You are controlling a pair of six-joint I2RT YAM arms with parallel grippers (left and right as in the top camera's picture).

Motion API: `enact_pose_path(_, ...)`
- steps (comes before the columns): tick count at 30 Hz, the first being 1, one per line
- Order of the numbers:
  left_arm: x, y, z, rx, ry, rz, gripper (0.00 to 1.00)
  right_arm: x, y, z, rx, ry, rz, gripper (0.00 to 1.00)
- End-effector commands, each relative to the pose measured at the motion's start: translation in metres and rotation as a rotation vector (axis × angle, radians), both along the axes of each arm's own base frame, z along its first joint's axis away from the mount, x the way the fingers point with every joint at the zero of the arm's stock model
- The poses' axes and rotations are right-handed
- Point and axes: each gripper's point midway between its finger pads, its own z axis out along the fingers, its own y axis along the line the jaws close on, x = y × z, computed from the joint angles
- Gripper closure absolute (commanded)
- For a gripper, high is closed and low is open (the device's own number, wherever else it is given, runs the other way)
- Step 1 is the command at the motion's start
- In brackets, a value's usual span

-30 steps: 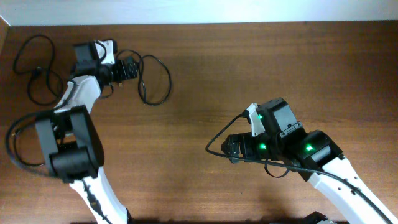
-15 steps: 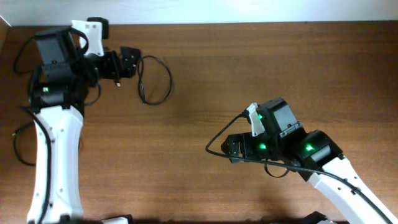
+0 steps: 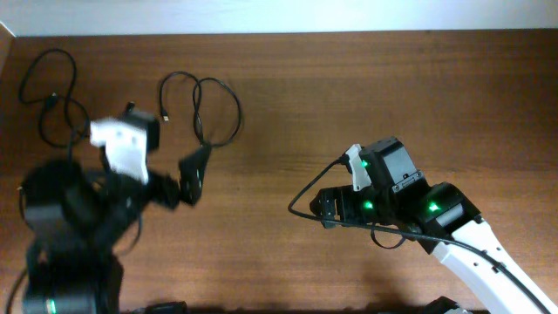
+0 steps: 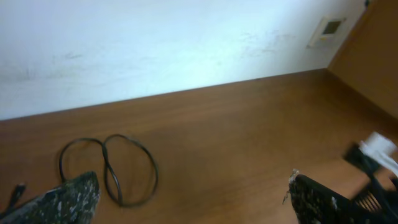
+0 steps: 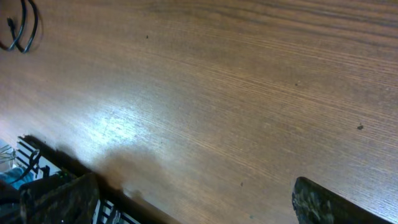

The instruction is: Untangle cables

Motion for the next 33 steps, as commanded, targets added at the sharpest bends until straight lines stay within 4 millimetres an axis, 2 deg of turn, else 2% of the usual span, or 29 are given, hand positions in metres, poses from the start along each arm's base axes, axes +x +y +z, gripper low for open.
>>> enact_pose_path(1, -0.028, 0.001, -0.02, 0.027, -0.032, 0.015, 0.01, 0.003, 0.0, 0.004, 0.002, -0.017, 0.0, 0.01)
enact_pose_path(4, -0.042, 0.006, -0.03, 0.041, -0.029, 0.056, 0.01, 0.003, 0.0, 0.004, 0.002, -0.017, 0.0, 0.02)
enact_pose_path(11, -0.059, 0.004, -0.066, 0.029, 0.141, 0.052, 0.01, 0.003, 0.0, 0.004, 0.002, -0.017, 0.0, 0.02)
enact_pose_path(17, -0.066, 0.003, -0.078, 0.024, 0.206, 0.051, 0.01, 0.003, 0.0, 0.004, 0.002, -0.017, 0.0, 0.02)
enact_pose_path(20, -0.062, 0.035, -0.085, 0.116, 0.216, 0.223, 0.01, 0.003, 0.0, 0.004, 0.002, -0.016, -0.001, 0.01)
enact_pose_path(23, -0.067, 0.042, -0.087, 0.141, 0.213, 0.261, 0.01, 0.003, 0.0, 0.004, 0.002, -0.017, 0.0, 0.01)
enact_pose_path(26, -0.084, 0.028, -0.082, 0.142, 0.14, 0.197, 0.01, 0.003, 0.0, 0.004, 0.002, -0.017, 0.0, 0.01)
enact_pose_path(29, -0.102, 0.023, -0.08, 0.137, 0.063, 0.176, 0.01, 0.003, 0.0, 0.004, 0.002, -0.017, 0.0, 0.02)
enact_pose_path(33, -0.12, 0.024, -0.098, 0.13, -0.002, 0.18, 0.01, 0.003, 0.0, 0.004, 0.002, -0.017, 0.0, 0.02)
